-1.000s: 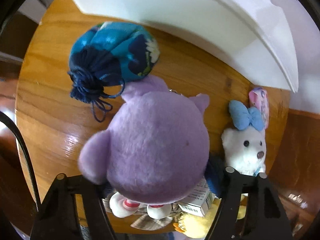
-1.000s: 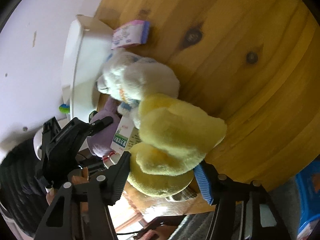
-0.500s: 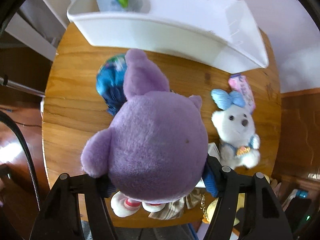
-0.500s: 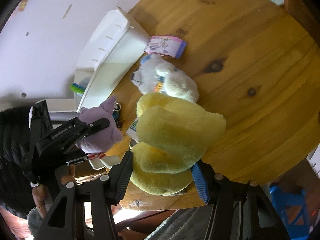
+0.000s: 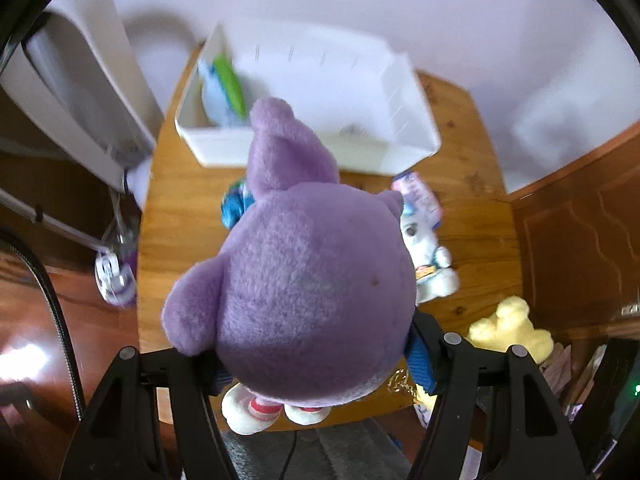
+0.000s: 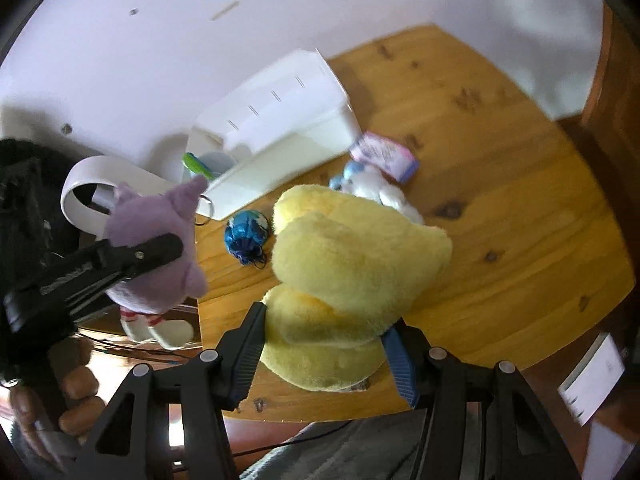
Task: Organize objects
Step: 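Carry the purple plush and yellow chick over the tray and release both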
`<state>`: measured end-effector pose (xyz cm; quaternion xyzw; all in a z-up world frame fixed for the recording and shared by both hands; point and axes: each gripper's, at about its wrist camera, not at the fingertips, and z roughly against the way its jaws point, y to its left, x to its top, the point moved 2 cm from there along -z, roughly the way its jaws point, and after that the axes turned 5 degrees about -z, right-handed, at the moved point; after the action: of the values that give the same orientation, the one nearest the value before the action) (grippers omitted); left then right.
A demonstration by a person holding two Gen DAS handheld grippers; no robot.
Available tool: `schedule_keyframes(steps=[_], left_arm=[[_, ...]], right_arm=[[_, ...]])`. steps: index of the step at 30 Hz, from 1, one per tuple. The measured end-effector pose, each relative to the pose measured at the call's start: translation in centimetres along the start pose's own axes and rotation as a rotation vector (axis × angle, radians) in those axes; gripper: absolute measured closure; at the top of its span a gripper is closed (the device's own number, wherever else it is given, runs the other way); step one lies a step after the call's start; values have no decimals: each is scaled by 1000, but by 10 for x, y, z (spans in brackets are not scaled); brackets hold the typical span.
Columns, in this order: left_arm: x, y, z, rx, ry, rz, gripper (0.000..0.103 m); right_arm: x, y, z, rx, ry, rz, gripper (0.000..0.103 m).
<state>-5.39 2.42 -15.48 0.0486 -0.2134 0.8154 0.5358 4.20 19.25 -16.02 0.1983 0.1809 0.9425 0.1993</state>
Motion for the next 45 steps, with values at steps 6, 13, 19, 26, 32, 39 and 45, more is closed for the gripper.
schedule_keyframes(steps=[6,13,19,26,32,39,45], left_arm=[[7,-12,46,33,-149,-112,33],[22,-12,82,20,-266,-156,32],[50,-11,83,27,-304,-153,32],[98,-18,84,78,-324,-156,32],[143,-29,75,122,-338,-152,32],[193,-35,63,174,-344,-144,31],[230,-31,41,213,-330,-136,29]], right_arm=[[6,37,32,-39,-117,115,46],[31,74,53,-68,-234,233,46],[76,100,57,-33,-280,295,46],[135,123,50,-16,-316,381,46],[179,121,33,4,-303,413,46],[208,106,-4,4,-210,448,45],[209,101,-53,14,-81,444,44]])
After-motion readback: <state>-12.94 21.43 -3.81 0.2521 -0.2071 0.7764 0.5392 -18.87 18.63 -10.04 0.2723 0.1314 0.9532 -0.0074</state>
